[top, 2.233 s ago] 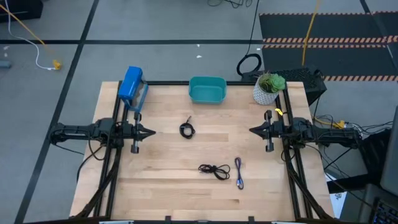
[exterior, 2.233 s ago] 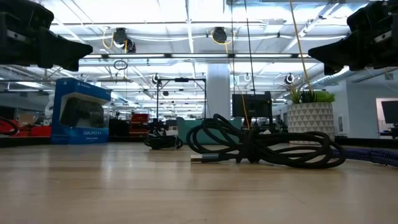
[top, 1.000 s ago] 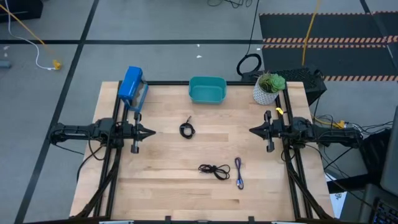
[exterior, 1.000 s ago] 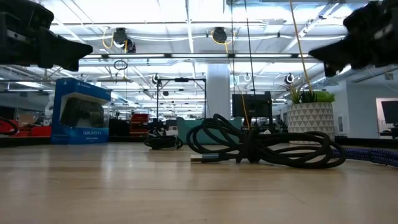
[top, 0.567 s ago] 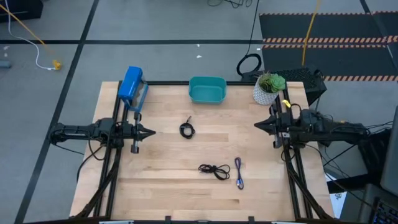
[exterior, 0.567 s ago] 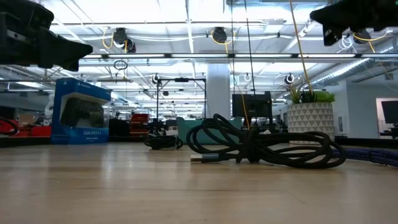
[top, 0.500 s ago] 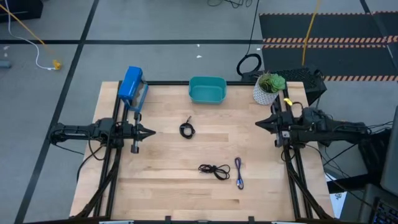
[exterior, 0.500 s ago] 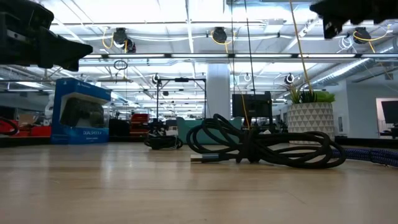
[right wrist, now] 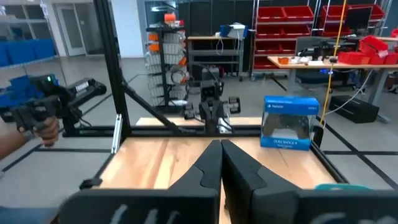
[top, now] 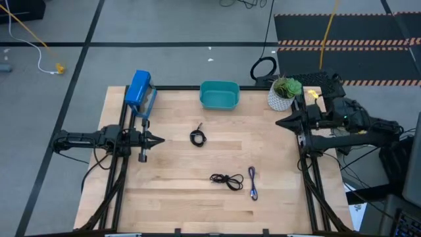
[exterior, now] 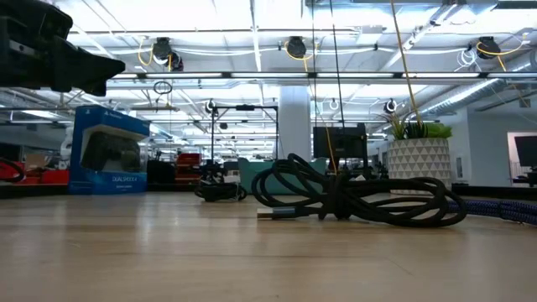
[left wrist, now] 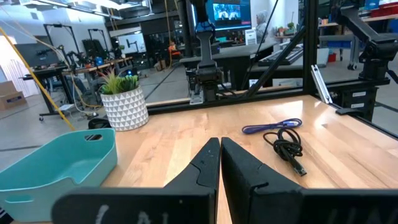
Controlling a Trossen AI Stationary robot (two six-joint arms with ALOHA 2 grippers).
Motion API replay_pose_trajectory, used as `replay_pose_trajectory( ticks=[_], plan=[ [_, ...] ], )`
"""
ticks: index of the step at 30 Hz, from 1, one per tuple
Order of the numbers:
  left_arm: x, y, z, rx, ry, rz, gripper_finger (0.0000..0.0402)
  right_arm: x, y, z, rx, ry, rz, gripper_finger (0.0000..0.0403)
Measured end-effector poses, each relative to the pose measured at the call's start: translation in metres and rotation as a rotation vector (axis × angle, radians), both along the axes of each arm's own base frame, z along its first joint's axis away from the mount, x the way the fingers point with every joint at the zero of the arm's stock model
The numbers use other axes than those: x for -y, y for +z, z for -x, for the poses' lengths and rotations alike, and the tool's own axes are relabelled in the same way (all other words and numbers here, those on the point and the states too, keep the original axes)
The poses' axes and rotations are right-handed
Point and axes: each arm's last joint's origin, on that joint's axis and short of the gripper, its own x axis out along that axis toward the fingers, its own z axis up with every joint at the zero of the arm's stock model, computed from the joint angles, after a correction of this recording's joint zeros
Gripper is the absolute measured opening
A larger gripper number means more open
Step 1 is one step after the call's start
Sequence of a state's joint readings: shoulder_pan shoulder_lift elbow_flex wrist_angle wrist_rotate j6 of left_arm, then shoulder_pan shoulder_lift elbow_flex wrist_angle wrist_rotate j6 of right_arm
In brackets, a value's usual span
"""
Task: Pick and place USB-C Cables
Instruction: Put the blue charger cable into the blue bin
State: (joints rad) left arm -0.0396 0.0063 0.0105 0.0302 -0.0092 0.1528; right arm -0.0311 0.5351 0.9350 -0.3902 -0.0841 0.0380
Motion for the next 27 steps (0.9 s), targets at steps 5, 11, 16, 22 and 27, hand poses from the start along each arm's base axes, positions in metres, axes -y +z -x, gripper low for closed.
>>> replay_pose_trajectory(
  ticks=[5,11,16,22,27],
  plan=[
    [0.000,0.000,0.000,0.000,0.000,0.000,0.0019,0.000,0.023,-0.004,0.013,0.000,-0.003,0.0000],
    [0.000,0.000,0.000,0.000,0.000,0.012,0.0019,0.000,0.027,-0.008,0.011,-0.001,-0.003,0.0000],
    [0.000,0.003,0.000,0.031,-0.002,0.037,0.0019,0.000,0.027,-0.009,0.008,-0.002,-0.003,0.0000],
    [0.000,0.018,0.003,0.161,-0.014,0.122,0.0019,0.000,0.027,-0.009,0.010,-0.003,-0.002,0.0000],
    [0.000,0.040,0.009,0.185,-0.022,0.173,0.0019,0.000,0.027,-0.009,0.010,-0.004,0.000,0.0000]
  ],
)
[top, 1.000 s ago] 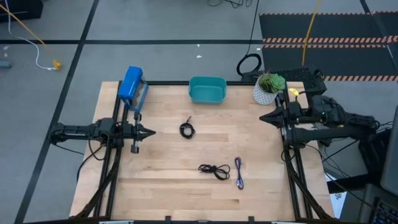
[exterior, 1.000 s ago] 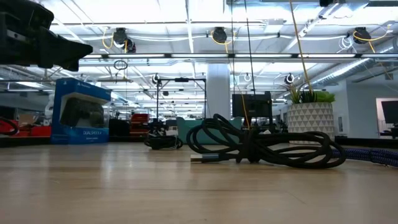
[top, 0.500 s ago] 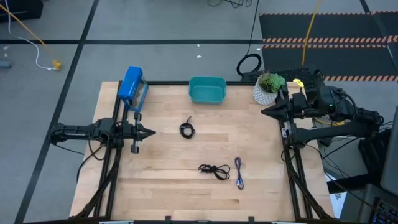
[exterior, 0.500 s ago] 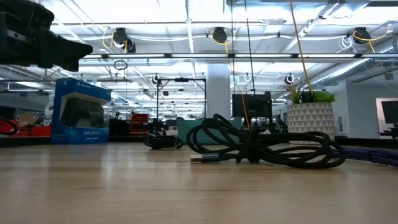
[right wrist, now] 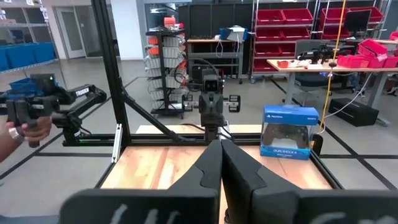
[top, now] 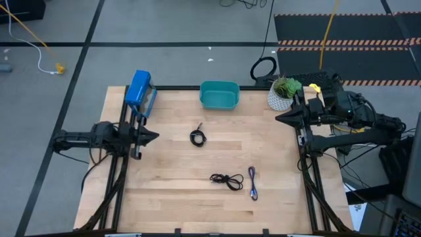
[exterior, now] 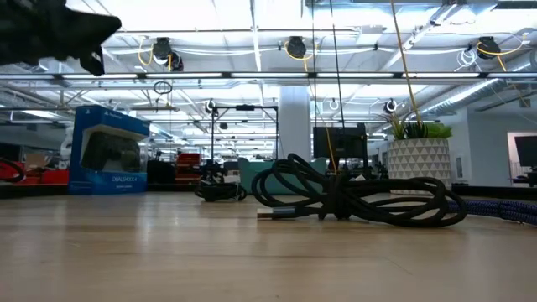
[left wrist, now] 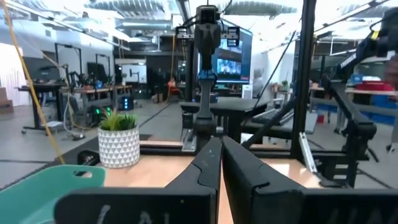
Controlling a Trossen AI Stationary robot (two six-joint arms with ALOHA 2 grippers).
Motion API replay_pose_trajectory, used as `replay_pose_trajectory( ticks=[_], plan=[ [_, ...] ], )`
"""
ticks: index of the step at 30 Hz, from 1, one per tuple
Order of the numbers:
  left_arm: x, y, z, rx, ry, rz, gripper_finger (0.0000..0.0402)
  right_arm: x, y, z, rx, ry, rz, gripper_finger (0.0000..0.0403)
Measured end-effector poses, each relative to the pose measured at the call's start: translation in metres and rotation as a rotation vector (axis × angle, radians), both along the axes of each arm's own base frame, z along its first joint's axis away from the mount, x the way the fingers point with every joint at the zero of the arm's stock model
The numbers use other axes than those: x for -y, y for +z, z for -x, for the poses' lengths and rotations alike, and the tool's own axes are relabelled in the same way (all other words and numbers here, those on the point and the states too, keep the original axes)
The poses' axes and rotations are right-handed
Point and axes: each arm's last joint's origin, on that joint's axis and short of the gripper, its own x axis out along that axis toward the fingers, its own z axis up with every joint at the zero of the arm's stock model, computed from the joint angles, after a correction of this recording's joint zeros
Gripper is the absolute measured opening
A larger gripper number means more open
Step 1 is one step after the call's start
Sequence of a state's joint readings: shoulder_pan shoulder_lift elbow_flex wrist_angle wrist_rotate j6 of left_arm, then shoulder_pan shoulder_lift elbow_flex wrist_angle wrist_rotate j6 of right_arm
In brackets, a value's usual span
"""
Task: Pick and place USB-C Cables
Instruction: Put the blue charger cable into the blue bin
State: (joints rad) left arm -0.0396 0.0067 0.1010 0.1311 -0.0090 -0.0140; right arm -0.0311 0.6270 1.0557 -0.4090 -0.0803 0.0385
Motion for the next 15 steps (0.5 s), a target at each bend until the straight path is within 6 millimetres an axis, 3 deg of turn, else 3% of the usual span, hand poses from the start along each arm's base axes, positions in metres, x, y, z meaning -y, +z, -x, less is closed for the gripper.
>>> replay_pose_trajectory(
  ticks=[6,15],
  plan=[
    [-0.001,0.039,0.014,0.028,-0.009,0.035,0.0019,0.000,0.000,0.000,0.003,0.003,0.063,0.0000],
    [-0.001,0.122,0.027,-0.032,0.005,-0.024,0.0019,0.000,0.004,0.000,0.048,0.003,0.079,0.0000]
  ],
)
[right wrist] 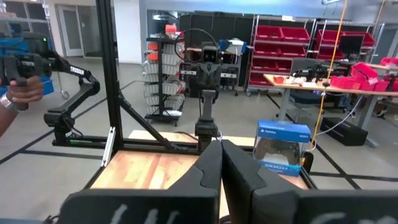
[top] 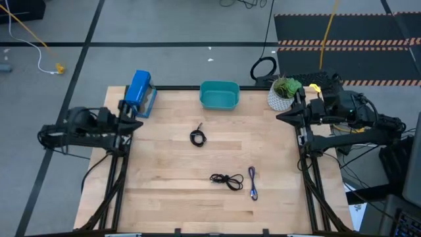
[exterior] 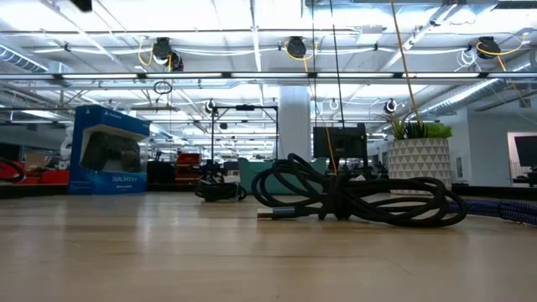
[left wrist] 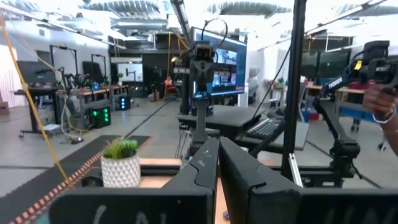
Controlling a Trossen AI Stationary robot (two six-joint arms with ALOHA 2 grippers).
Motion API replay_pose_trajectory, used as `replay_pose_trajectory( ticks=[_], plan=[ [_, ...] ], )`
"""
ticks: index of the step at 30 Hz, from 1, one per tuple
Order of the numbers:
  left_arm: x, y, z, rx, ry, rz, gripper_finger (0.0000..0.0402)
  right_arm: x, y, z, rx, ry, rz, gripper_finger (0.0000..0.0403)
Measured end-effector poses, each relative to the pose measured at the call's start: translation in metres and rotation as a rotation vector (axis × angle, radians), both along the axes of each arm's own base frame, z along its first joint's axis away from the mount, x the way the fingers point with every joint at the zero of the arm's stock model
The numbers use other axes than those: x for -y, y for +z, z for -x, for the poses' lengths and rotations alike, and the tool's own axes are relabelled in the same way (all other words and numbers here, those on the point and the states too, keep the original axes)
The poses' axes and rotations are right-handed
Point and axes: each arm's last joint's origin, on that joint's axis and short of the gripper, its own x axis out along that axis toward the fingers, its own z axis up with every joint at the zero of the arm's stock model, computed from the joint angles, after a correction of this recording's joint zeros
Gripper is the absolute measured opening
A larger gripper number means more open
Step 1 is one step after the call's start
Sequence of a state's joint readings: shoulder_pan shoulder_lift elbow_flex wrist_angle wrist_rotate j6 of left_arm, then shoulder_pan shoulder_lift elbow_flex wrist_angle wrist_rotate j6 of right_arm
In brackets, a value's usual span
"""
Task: Pick and place USB-C Cables
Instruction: Put the blue charger cable into the blue bin
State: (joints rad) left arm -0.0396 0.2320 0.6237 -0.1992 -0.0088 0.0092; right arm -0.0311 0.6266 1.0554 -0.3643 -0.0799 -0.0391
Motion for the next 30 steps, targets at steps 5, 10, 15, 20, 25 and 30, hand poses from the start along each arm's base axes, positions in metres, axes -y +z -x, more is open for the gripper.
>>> replay_pose_trajectory(
  ticks=[5,10,15,20,25,30],
  plan=[
    [0.000,0.047,-0.004,-0.033,0.008,-0.045,0.0019,0.000,0.001,0.000,0.015,-0.003,0.002,0.0000],
    [0.001,0.086,-0.013,-0.070,0.010,-0.067,0.0019,0.000,0.003,0.000,0.033,-0.005,0.001,0.0000],
    [0.001,0.105,-0.028,-0.122,0.009,-0.070,0.0019,0.000,0.004,0.000,0.037,-0.004,-0.031,0.0000],
    [0.002,0.102,-0.045,-0.173,0.010,-0.105,0.0019,0.000,0.004,0.000,0.034,-0.004,-0.082,0.0000],
    [0.002,0.098,-0.059,-0.214,0.009,-0.122,0.0019,0.000,0.004,0.000,0.032,-0.004,-0.125,0.0000],
    [0.003,0.096,-0.068,-0.235,0.008,-0.127,0.0019,0.000,0.003,-0.004,0.021,-0.009,-0.139,0.0000]
  ],
)
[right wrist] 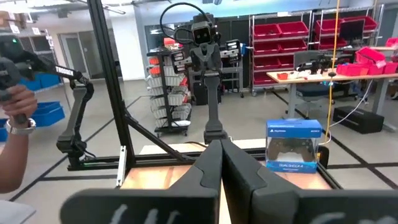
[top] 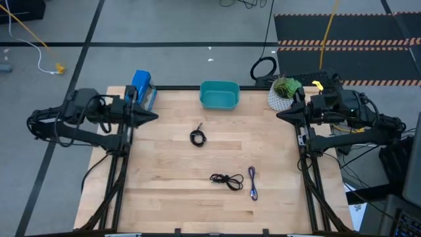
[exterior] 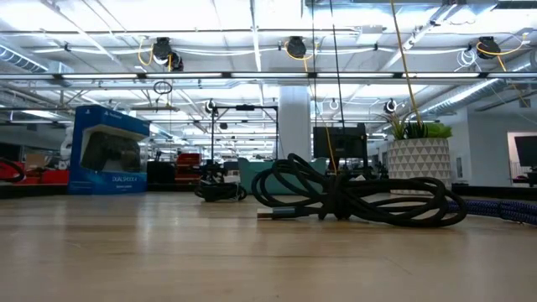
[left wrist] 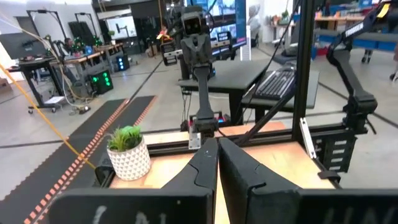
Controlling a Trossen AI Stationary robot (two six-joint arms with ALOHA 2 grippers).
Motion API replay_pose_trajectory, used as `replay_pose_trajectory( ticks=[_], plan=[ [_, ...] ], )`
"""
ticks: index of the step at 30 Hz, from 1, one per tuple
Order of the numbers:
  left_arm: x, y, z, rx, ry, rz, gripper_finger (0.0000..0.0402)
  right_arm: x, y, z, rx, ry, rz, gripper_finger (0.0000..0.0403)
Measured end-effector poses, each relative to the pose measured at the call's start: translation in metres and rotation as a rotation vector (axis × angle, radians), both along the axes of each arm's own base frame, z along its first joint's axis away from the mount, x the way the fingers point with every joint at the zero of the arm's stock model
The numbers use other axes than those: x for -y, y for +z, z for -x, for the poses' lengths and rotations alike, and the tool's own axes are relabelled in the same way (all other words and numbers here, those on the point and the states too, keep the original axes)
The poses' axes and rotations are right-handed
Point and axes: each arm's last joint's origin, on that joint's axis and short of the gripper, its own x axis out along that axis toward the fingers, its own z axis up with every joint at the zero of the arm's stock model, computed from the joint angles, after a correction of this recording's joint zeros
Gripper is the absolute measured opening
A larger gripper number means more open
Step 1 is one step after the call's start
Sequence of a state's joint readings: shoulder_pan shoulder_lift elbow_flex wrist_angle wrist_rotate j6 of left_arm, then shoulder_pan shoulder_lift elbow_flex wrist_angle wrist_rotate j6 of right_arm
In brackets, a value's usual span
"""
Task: Pick and place USB-C Cables
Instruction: Put the blue charger cable into the blue bin
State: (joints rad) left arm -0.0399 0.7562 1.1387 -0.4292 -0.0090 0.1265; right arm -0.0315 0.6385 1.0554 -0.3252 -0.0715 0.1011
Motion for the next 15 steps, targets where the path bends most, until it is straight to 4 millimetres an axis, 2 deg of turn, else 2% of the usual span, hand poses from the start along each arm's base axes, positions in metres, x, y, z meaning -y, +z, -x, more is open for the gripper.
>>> replay_pose_trajectory(
  ticks=[4,15],
  plan=[
    [0.000,0.001,-0.004,0.010,0.000,-0.001,0.0019,0.000,0.005,-0.004,-0.070,0.000,-0.012,0.0000],
    [0.000,-0.002,-0.012,-0.014,-0.001,-0.012,0.0019,0.001,0.022,-0.025,-0.433,-0.001,-0.032,0.0000]
  ],
)
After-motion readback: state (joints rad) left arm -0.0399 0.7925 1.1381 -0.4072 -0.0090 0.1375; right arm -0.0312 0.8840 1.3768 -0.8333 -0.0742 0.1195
